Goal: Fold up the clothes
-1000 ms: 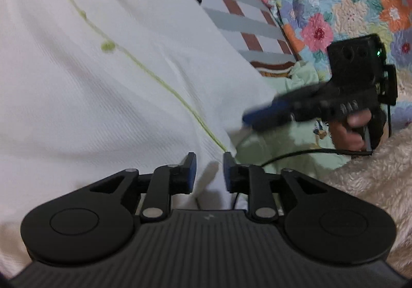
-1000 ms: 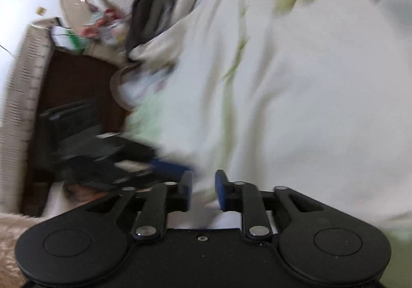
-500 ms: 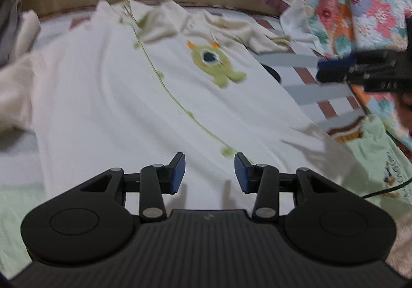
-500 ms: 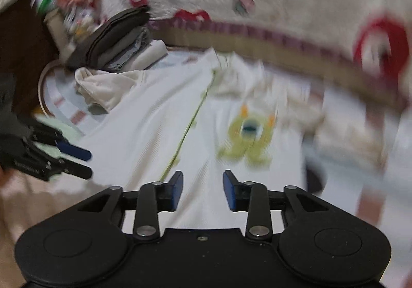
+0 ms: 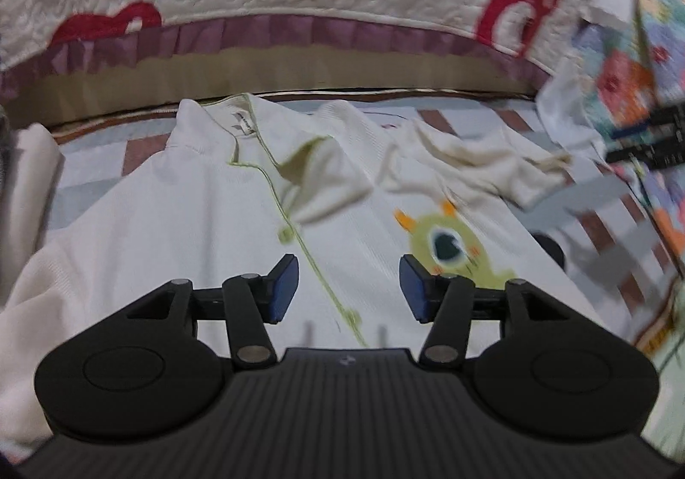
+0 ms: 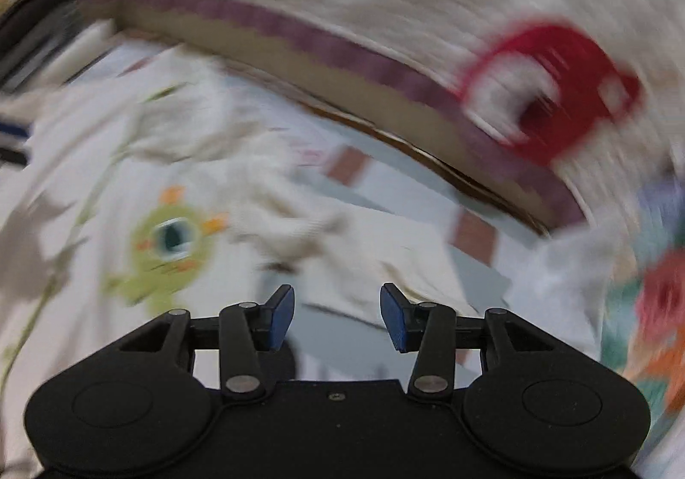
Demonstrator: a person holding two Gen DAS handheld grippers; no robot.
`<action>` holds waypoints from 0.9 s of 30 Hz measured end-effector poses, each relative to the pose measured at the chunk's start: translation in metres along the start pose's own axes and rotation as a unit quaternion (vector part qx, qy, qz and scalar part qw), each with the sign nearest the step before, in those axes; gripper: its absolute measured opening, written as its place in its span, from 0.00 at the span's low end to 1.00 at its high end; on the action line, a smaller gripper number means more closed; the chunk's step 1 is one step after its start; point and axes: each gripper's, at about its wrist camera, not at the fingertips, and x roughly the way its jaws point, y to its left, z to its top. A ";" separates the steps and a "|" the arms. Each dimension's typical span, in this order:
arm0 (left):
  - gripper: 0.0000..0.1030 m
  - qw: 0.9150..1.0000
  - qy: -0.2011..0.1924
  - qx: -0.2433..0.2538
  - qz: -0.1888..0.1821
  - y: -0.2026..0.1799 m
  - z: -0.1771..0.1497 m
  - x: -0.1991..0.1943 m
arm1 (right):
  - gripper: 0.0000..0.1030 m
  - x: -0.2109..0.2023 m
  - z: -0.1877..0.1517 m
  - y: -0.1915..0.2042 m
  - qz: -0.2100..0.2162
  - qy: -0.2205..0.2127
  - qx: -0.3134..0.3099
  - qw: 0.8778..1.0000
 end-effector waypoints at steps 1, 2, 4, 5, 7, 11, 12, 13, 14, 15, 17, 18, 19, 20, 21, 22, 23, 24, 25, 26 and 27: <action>0.50 1.000 0.010 -0.010 0.002 0.005 0.008 0.015 | 0.48 0.014 -0.008 -0.018 -0.005 -0.009 0.031 0.999; 0.50 1.000 0.024 -0.015 0.007 0.008 0.015 0.031 | 0.48 0.028 -0.017 -0.032 -0.009 -0.020 0.046 0.999; 0.50 0.998 0.046 -0.024 0.024 0.012 0.027 0.060 | 0.48 0.060 -0.035 -0.051 -0.020 -0.041 0.049 0.998; 0.50 0.998 0.045 -0.025 0.042 0.011 0.031 0.071 | 0.48 0.077 -0.045 -0.059 -0.038 -0.043 0.054 0.997; 0.50 0.997 0.040 -0.026 0.057 0.006 0.039 0.088 | 0.48 0.094 -0.063 -0.076 -0.037 -0.060 0.102 0.992; 0.50 0.997 0.027 -0.037 0.054 0.003 0.054 0.111 | 0.48 0.096 -0.081 -0.094 -0.004 -0.109 0.146 0.983; 0.50 0.998 0.022 -0.041 0.053 0.003 0.056 0.116 | 0.48 0.097 -0.080 -0.092 -0.010 -0.104 0.125 0.987; 0.50 0.997 0.017 -0.046 0.052 0.005 0.058 0.122 | 0.48 0.098 -0.078 -0.090 -0.015 -0.096 0.100 0.990; 0.50 0.997 0.014 -0.050 0.054 0.006 0.060 0.128 | 0.48 0.099 -0.077 -0.088 -0.017 -0.087 0.075 0.993; 0.50 0.997 0.013 -0.050 0.057 0.006 0.062 0.134 | 0.48 0.100 -0.076 -0.084 -0.018 -0.078 0.047 0.996; 0.50 0.997 0.010 -0.042 0.066 0.005 0.064 0.142 | 0.47 0.102 -0.077 -0.079 -0.025 -0.066 0.003 0.997; 0.50 0.997 0.009 -0.038 0.070 0.004 0.065 0.145 | 0.47 0.102 -0.080 -0.077 -0.035 -0.068 -0.006 0.997; 0.50 0.997 0.010 -0.034 0.074 0.003 0.065 0.148 | 0.47 0.103 -0.083 -0.078 -0.040 -0.073 -0.006 0.997; 0.50 0.997 0.013 -0.030 0.076 0.003 0.065 0.151 | 0.47 0.103 -0.084 -0.079 -0.046 -0.080 -0.004 0.996; 0.50 0.997 0.015 -0.028 0.077 0.003 0.064 0.153 | 0.48 0.105 -0.083 -0.078 -0.061 -0.086 -0.008 0.994; 0.50 0.996 0.015 -0.028 0.077 0.004 0.065 0.155 | 0.48 0.109 -0.081 -0.076 -0.074 -0.086 -0.018 0.993; 0.50 0.997 0.014 -0.029 0.077 0.005 0.065 0.156 | 0.48 0.115 -0.078 -0.074 -0.083 -0.082 -0.031 0.993; 0.51 0.996 0.013 -0.032 0.076 0.008 0.067 0.158 | 0.48 0.121 -0.074 -0.070 -0.087 -0.075 -0.043 0.992; 0.51 0.996 0.016 -0.039 0.073 0.011 0.069 0.160 | 0.48 0.128 -0.070 -0.067 -0.091 -0.069 -0.053 0.992; 0.52 0.996 0.025 -0.051 0.064 0.014 0.071 0.162 | 0.49 0.134 -0.066 -0.064 -0.096 -0.065 -0.063 0.991; 0.52 0.996 0.037 -0.067 0.053 0.019 0.073 0.164 | 0.51 0.141 -0.063 -0.061 -0.102 -0.062 -0.072 0.990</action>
